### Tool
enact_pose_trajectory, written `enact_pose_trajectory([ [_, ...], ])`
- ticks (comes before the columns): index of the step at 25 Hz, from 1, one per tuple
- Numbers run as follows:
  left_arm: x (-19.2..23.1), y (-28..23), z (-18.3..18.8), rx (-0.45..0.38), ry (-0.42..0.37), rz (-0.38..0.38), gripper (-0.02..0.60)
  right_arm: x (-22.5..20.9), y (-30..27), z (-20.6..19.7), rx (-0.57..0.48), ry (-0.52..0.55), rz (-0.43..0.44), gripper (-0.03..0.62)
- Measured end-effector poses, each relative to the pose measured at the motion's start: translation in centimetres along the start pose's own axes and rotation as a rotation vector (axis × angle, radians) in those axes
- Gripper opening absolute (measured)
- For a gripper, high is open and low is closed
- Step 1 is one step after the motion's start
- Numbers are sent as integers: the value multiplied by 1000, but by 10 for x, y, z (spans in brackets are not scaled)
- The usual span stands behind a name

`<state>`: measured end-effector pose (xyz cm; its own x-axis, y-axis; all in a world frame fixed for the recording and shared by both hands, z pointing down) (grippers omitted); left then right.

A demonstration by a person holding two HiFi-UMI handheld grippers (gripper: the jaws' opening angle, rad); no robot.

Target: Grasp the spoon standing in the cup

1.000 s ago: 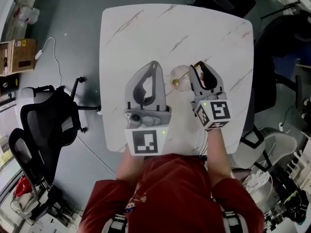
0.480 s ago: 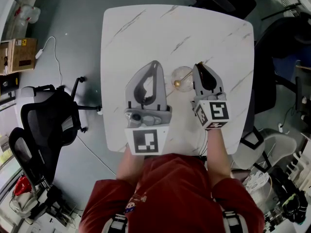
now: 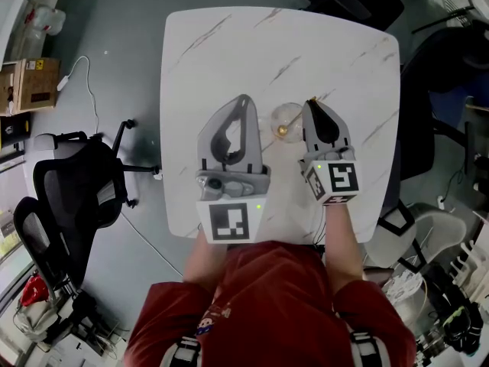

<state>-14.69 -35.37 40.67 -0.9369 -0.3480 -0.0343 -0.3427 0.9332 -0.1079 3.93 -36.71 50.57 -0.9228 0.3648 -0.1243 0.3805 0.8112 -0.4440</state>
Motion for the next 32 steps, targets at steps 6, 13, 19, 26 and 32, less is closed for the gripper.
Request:
enact_pose_trajectory([
  [6, -2, 8, 5, -11, -4, 8, 9, 4, 7, 6, -36, 6, 3, 17],
  [13, -4, 20, 10, -17, -4, 23, 9, 9, 16, 11, -58, 32, -5, 15],
  [19, -4, 33, 17, -34, -3, 42, 9, 16, 25, 21, -92, 47, -2, 15],
  [26, -10, 49, 29, -63, -6, 61, 9, 21, 41, 31, -132, 70, -10, 15],
  [32, -21, 66, 38, -78, -17, 69, 9, 24, 61, 42, -183, 84, -17, 15],
])
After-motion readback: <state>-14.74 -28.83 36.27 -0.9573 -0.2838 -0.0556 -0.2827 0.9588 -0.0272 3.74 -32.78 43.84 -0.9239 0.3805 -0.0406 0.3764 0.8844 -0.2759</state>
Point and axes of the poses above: the fingertips, and each gripper's own axes: y backward along the fingers, x to its left, z out of its top, the point moved 9 cm from there along y, backward along the fingers, and after that the axes turned 10 degrees about x, right-handed, at the moved point
